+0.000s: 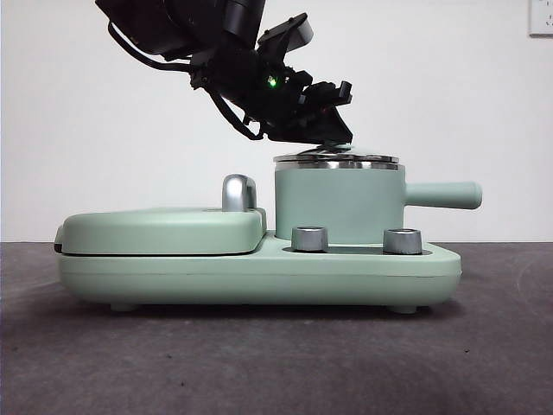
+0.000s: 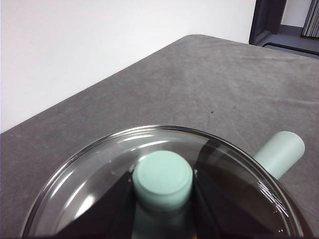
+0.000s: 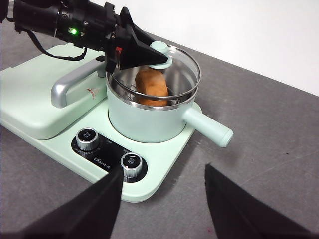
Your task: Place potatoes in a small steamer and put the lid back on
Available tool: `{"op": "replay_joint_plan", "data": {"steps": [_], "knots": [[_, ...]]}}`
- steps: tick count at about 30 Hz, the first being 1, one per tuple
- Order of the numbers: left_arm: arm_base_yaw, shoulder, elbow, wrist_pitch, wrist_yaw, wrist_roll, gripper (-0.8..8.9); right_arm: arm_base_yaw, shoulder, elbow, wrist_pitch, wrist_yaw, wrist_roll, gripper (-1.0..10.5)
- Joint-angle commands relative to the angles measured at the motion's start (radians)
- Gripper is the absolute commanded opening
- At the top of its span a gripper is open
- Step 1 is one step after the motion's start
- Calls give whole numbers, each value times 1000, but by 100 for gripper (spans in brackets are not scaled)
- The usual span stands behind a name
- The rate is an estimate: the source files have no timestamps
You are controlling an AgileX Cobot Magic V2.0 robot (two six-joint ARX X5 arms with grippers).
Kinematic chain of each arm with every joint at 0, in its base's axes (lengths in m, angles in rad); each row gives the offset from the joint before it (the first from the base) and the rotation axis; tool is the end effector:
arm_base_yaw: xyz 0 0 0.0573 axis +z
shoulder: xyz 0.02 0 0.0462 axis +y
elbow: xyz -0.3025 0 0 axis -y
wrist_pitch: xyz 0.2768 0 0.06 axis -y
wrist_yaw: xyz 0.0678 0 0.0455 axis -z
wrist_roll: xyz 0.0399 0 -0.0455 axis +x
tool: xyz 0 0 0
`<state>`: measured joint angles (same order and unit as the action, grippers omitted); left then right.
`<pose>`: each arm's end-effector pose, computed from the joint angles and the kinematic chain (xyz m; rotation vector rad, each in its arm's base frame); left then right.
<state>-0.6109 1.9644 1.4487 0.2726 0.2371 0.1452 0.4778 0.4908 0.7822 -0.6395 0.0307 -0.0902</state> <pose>0.4123 -0.3001 0.2729 0.1823 0.1846 -0.8606 0.0914 0.0460 0.3463 -0.1761 0.3197 0.4579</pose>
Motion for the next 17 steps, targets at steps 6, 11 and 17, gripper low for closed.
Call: {"op": "replay_joint_plan", "data": {"steps": [6,11,17], "knots": [[-13,18,33,-32,7,-8,9,6,4,2,10,5,-8,253],[-17,18,33,-50,7,-8,9,6,4,2,10,5,-8,253],[-23,18,33,-71,7,-7,9,6,4,2,10,5,-8,253]]}}
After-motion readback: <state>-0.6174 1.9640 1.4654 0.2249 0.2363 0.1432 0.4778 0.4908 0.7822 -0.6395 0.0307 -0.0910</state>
